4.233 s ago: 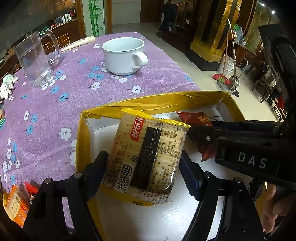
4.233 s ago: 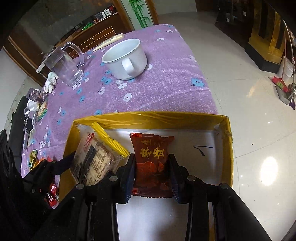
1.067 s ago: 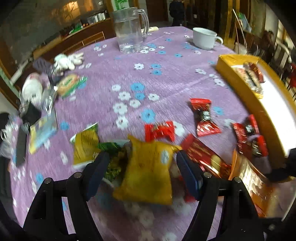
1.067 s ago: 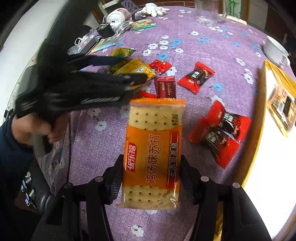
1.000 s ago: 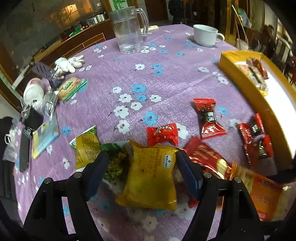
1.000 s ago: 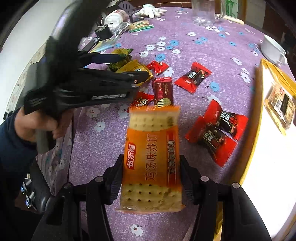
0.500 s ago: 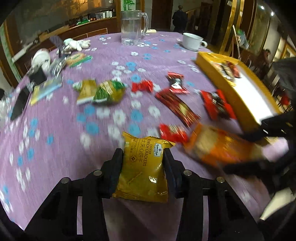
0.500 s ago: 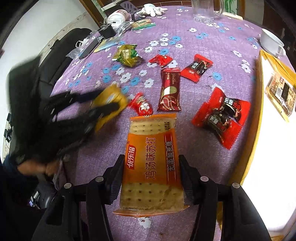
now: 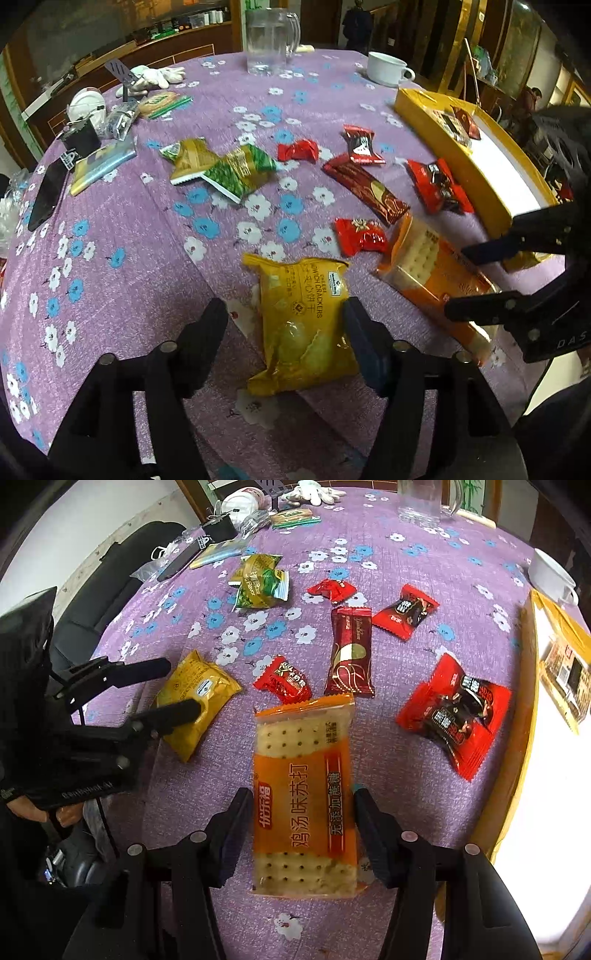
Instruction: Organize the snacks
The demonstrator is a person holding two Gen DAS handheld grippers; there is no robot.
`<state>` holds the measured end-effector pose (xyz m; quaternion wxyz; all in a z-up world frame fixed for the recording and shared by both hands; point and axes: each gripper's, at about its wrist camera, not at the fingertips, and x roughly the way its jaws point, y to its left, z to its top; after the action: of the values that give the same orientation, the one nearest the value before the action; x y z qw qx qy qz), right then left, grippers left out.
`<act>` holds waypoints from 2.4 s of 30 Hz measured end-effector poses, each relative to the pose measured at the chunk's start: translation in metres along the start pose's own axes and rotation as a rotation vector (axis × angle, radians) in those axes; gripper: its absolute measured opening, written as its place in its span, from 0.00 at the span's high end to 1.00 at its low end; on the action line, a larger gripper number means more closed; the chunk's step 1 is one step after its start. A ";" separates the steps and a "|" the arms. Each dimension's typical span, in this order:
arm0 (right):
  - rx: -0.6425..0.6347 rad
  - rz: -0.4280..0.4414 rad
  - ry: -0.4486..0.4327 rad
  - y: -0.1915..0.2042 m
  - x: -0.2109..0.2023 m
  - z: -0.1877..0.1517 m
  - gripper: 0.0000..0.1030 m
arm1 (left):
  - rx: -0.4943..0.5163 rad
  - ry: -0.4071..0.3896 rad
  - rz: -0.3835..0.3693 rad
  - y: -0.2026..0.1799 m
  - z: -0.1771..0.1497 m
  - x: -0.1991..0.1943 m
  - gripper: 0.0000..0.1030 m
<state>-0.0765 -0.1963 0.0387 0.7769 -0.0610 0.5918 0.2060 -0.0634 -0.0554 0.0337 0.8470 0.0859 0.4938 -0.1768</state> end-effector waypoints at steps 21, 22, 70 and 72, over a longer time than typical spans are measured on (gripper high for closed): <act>0.315 0.390 -0.358 -0.044 -0.059 0.025 0.45 | -0.177 -0.150 -0.072 0.019 0.015 -0.037 0.64; 0.363 0.455 -0.368 -0.051 -0.061 0.025 0.45 | -0.177 -0.159 -0.075 0.019 0.017 -0.041 0.64; 0.107 -0.112 -0.130 -0.032 0.004 0.004 0.45 | -0.194 -0.118 0.147 -0.031 0.032 0.048 0.10; 0.109 -0.111 -0.128 -0.032 0.004 0.004 0.45 | -0.194 -0.117 0.148 -0.032 0.033 0.048 0.10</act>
<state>-0.0598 -0.2232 0.0312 0.8255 -0.0380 0.5469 0.1339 -0.0277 -0.1052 0.0095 0.8896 0.0294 0.4505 -0.0699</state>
